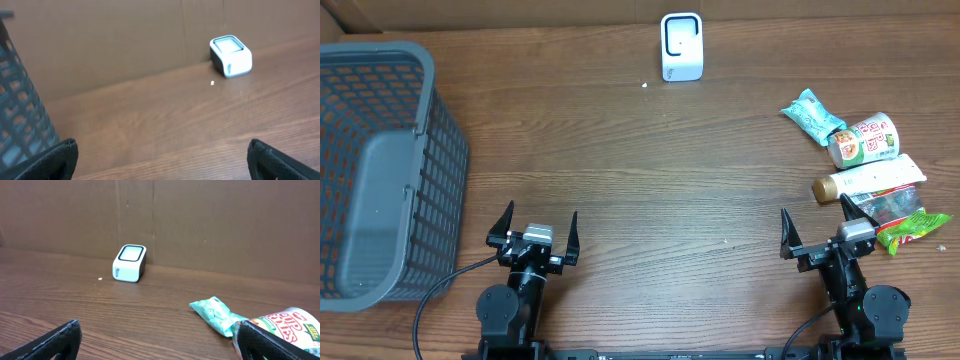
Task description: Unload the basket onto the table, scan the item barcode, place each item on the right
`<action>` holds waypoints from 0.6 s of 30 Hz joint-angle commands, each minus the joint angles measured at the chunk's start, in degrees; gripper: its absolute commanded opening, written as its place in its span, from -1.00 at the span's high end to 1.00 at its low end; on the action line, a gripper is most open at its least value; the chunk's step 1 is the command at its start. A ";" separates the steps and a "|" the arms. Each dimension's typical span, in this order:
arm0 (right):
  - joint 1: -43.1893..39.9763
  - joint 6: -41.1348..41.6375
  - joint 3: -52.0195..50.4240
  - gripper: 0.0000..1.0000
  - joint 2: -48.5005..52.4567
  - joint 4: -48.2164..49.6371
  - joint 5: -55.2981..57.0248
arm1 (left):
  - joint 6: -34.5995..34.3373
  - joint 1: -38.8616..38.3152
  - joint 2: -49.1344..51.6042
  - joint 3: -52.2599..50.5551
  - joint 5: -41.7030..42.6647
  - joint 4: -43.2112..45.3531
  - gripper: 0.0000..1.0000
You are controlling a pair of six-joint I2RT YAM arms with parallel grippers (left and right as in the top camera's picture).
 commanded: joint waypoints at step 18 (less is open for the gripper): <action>0.28 0.35 -0.61 -1.00 -0.46 0.42 0.61 | 0.15 -0.20 -4.76 -0.55 -4.79 -3.78 -0.99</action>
